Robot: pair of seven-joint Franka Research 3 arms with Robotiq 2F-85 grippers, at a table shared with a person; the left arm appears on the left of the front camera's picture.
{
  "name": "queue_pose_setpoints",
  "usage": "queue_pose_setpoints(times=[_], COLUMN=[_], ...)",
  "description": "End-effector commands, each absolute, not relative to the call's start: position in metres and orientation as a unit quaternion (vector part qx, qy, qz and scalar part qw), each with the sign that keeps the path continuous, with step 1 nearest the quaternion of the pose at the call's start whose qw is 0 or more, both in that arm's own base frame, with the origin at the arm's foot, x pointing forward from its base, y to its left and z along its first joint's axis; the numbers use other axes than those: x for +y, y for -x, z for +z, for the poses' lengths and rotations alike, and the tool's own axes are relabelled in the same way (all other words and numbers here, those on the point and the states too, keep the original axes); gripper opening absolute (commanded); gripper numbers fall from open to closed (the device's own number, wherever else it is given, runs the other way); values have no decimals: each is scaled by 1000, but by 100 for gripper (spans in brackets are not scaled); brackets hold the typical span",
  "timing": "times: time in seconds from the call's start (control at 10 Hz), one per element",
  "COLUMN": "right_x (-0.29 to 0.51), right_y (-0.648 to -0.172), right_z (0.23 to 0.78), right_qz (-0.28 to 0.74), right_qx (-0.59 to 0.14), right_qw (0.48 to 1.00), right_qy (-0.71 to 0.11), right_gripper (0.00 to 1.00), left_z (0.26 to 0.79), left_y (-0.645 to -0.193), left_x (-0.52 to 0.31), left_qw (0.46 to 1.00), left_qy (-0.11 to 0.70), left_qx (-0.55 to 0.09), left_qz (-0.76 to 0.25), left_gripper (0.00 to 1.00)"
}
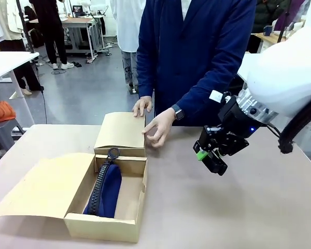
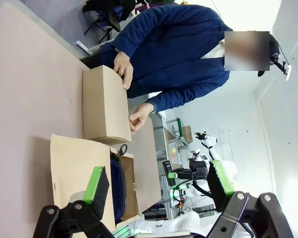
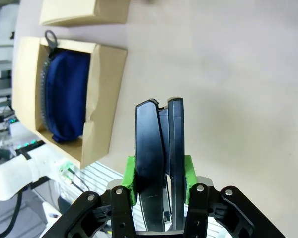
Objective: Place items inside the box.
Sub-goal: Pick up a Pencil pouch or Stapler and place it inside the Mailer Box closest to the robot.
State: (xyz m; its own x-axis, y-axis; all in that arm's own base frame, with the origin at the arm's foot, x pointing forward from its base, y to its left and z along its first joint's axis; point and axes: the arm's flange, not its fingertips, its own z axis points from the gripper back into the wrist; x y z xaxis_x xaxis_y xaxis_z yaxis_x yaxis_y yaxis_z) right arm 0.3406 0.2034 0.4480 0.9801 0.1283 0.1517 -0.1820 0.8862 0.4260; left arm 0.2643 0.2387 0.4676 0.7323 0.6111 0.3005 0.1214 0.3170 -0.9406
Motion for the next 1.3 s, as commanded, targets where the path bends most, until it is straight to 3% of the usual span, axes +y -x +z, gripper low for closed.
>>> queue_pose_setpoints(times=[0.0,0.5,0.9,1.1,1.2], right_x=[190,210,356,438,451], right_y=[-329,-339,-364,-360,-362], right_z=[446,450,464,444,434], right_qz=[46,76,37,77,157], right_qx=[-72,-66,-40,-41,-39], right_qw=[967,968,980,989,985], right_qy=[-238,-230,-192,-117,-60], right_gripper=[42,42,42,42,42], left_z=[468,468,468,468,468], left_y=[-265,-265,-265,-265,-265], left_x=[238,238,238,238,238], left_qw=[734,734,734,734,734], left_qy=[567,567,567,567,567], left_qx=[-338,-338,-338,-338,-338], left_qz=[159,159,159,159,159], left_gripper=[100,100,100,100,100])
